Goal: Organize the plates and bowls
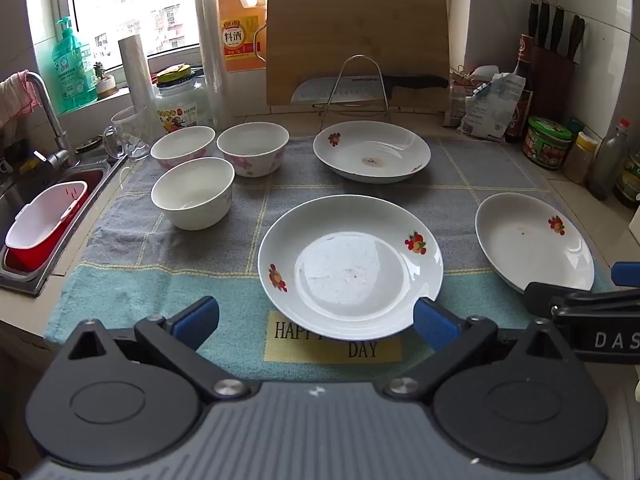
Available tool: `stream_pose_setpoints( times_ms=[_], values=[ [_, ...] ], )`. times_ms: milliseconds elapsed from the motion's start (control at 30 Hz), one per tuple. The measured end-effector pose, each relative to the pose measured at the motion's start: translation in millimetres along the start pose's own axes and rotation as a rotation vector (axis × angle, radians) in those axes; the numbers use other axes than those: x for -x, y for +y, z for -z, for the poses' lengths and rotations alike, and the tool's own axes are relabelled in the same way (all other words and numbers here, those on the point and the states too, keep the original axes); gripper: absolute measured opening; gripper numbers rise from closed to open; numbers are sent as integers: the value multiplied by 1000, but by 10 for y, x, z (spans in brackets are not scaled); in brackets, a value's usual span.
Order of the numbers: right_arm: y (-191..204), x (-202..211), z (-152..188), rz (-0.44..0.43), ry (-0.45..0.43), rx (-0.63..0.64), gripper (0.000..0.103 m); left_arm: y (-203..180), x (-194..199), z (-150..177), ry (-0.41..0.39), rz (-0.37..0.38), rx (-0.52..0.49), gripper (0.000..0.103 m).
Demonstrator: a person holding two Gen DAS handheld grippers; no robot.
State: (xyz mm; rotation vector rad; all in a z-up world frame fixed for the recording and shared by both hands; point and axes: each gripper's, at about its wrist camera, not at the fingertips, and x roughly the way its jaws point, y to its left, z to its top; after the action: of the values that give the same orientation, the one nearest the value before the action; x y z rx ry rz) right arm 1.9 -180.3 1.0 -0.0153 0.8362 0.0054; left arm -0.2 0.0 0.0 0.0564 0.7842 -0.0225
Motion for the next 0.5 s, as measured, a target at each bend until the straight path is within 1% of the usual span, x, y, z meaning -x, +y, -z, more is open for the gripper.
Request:
stream_pose_setpoints(
  times_ms=[267,333,500],
  values=[
    [4,20,1,6,-3,2,103,23,29,29,-3,7,9,102],
    [17,-1,-41,1,4,-1,103,24,8,11,2,8,10,102],
    [15,13,-22,0,4,-1,103,10,26,-15,2,4,13,102]
  ],
)
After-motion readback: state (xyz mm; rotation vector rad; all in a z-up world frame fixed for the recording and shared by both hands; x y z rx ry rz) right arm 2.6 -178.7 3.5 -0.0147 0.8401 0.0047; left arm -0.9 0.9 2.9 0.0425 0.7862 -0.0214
